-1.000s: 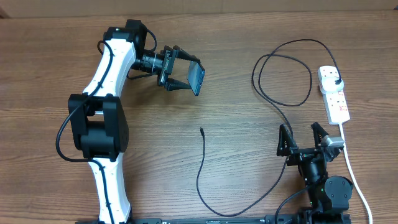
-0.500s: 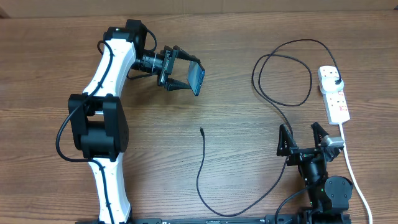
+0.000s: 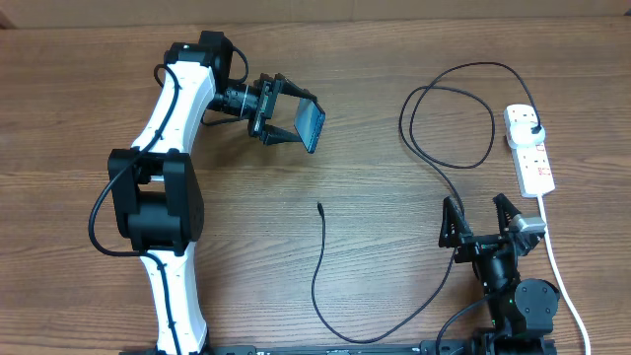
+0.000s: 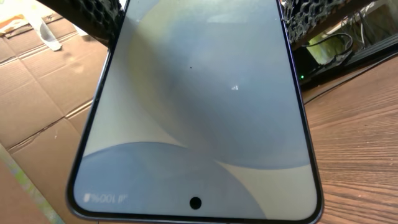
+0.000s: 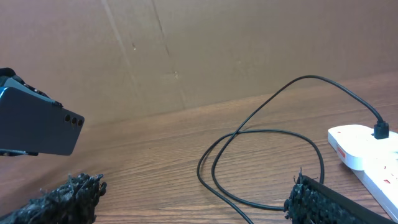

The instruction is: Plug charger to phone and switch on socket

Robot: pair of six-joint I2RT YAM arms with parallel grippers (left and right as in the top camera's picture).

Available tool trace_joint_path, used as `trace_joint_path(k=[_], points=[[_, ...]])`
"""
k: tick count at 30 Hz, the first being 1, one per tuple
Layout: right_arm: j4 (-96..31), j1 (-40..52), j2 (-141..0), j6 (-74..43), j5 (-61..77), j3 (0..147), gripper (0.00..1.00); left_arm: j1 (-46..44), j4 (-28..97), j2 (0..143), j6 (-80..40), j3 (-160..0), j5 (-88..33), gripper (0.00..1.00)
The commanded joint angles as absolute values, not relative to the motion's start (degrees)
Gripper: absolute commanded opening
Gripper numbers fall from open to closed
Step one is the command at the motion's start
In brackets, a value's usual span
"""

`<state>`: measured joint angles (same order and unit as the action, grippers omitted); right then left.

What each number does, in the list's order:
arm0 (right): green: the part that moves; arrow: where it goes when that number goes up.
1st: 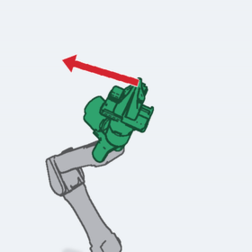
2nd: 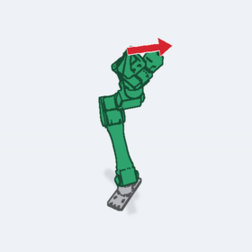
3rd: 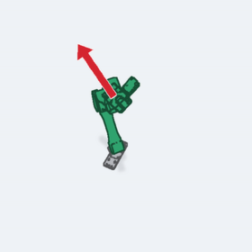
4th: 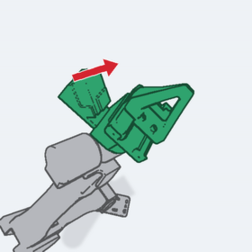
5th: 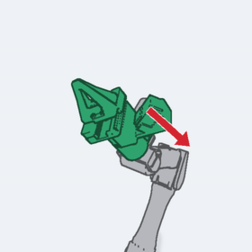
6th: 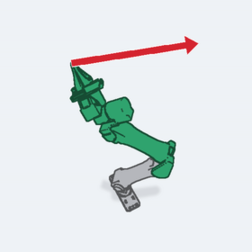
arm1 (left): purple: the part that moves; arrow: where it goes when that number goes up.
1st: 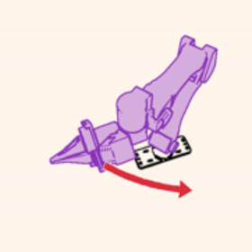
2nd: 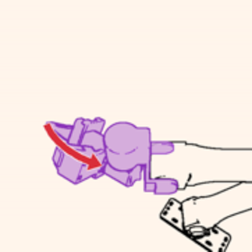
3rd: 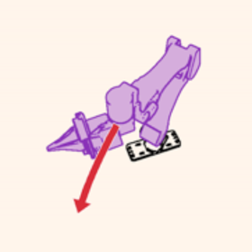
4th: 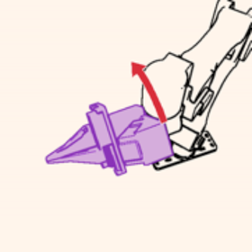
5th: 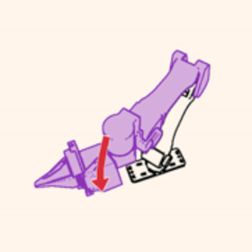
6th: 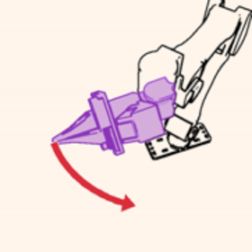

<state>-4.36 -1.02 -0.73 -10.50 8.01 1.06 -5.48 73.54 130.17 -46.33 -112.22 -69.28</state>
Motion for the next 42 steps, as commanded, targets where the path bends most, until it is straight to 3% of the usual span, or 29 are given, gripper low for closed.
trace_joint_path(k=[1, 42], points=[[-4.21, -0.64, -0.16, -10.50, 7.33, 0.45, 1.00, -5.39, 73.69, 129.40, -45.82, -113.95, -70.89, 0.04], [-4.21, -0.64, -0.16, -10.48, 7.33, 0.45, 1.00, -5.80, 73.47, 129.40, -44.73, -113.95, -66.92, 0.04]])
